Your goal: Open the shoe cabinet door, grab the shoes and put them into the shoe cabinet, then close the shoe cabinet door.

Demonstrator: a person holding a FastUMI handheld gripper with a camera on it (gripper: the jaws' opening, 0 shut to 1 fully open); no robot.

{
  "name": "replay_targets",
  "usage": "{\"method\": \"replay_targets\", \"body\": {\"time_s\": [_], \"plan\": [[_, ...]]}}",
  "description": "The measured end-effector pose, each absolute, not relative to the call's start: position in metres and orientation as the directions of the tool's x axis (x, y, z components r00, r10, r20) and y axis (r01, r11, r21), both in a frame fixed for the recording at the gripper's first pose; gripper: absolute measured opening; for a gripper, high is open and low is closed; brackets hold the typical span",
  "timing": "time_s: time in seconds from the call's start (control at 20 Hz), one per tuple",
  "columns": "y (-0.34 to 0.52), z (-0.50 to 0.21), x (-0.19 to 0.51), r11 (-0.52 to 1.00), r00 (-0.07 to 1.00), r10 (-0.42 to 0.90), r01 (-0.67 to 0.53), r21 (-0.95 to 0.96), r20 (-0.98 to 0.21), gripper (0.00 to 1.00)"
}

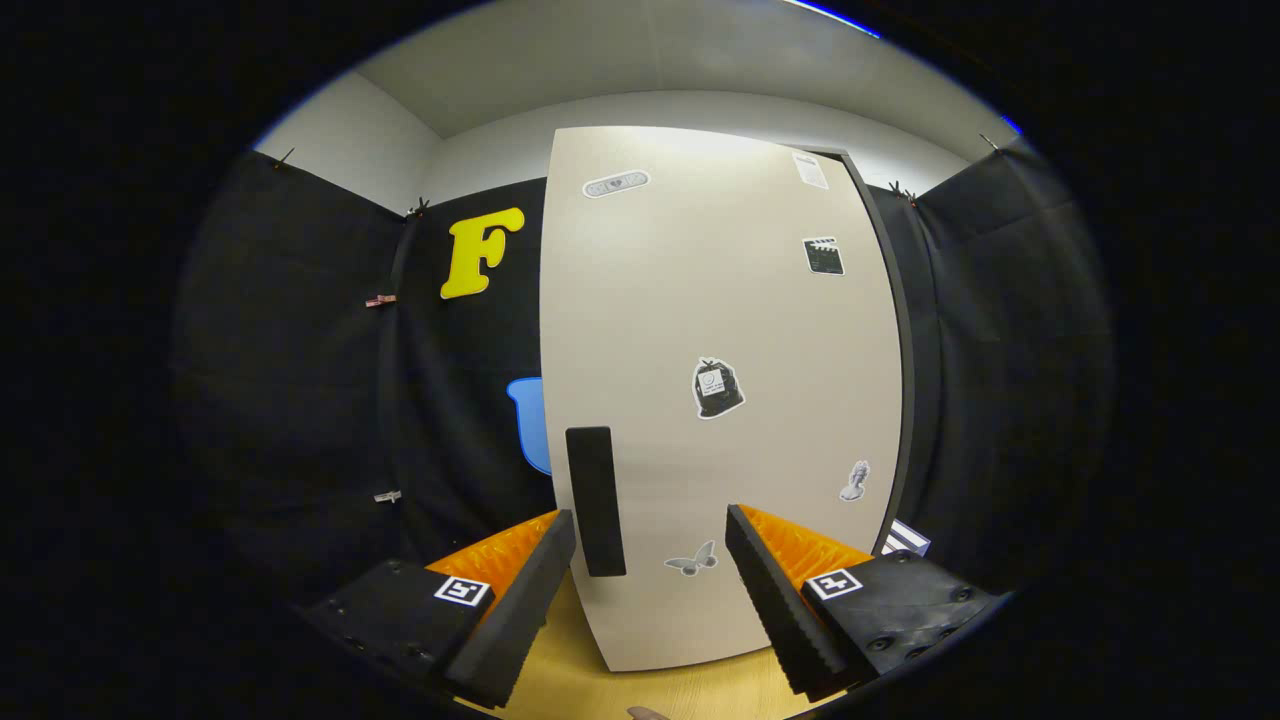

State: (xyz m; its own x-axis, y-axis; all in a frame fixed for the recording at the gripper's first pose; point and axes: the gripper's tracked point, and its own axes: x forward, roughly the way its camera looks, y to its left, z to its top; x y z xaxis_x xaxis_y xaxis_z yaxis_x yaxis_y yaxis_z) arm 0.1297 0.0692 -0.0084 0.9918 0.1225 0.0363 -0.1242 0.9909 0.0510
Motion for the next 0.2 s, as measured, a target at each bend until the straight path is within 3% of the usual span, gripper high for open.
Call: {"method": "replay_targets", "body": {"time_s": [0.2], "plan": [[0.065, -0.0075, 0.1334, 0.993, 0.994, 0.108, -0.109, 0.047, 0.031, 0.99]]}}
